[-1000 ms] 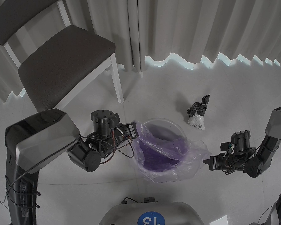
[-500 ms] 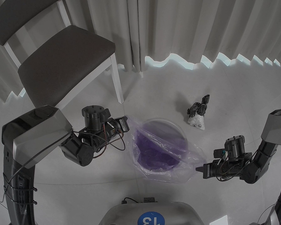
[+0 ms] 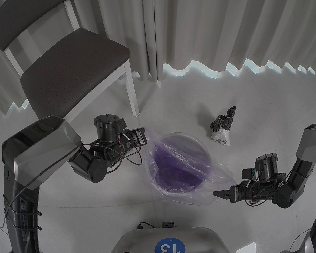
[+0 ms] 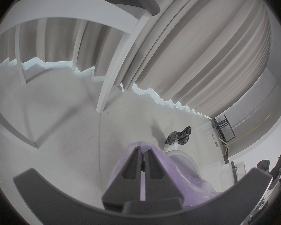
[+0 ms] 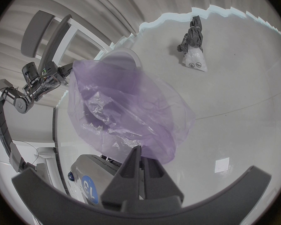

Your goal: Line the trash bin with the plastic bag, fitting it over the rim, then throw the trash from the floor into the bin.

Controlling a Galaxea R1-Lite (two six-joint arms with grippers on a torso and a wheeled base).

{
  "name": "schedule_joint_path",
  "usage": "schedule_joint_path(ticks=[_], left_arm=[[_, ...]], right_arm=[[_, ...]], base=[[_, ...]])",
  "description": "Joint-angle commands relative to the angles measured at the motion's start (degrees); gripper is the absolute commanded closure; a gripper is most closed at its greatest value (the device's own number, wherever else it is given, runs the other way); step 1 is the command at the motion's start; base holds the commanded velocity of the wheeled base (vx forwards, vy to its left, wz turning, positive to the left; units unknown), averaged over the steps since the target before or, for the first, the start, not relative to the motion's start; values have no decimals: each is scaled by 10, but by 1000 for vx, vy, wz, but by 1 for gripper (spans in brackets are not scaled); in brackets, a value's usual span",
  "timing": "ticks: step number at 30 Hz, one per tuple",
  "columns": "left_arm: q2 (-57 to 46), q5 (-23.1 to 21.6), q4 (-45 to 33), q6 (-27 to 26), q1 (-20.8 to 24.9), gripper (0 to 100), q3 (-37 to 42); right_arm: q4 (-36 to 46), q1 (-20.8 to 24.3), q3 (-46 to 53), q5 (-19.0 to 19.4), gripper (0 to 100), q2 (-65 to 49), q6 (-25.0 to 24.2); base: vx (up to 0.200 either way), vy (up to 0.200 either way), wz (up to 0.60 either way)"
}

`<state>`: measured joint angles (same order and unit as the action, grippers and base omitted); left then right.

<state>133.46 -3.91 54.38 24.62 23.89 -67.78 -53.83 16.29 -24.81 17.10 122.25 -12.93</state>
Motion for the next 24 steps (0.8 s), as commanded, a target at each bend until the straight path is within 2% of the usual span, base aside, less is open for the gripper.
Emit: schedule_joint_path(ticks=[1, 6, 15, 18, 20, 24], left_arm=[[-5, 1, -1, 0, 0, 100, -2], [-10, 4, -1, 0, -3, 100, -1], [-4, 3, -3, -10, -8, 100, -4], [7, 4, -3, -15, -8, 100, -11], [11, 6, -2, -19, -8, 100, -11], [11, 7, 0, -20, -8, 100, -7]], right_arm=[[0, -2, 11, 0, 0, -20, 5], [1, -6, 31, 0, 0, -64, 34], [6, -1, 49, -1, 0, -166, 34], [7, 6, 52, -21, 0, -198, 34], [7, 21, 53, -49, 0, -224, 33], [33, 34, 54, -59, 0, -265, 33]], base=[[0, 0, 0], [0, 0, 0], [0, 0, 0], [0, 0, 0], [0, 0, 0], [0, 0, 0]])
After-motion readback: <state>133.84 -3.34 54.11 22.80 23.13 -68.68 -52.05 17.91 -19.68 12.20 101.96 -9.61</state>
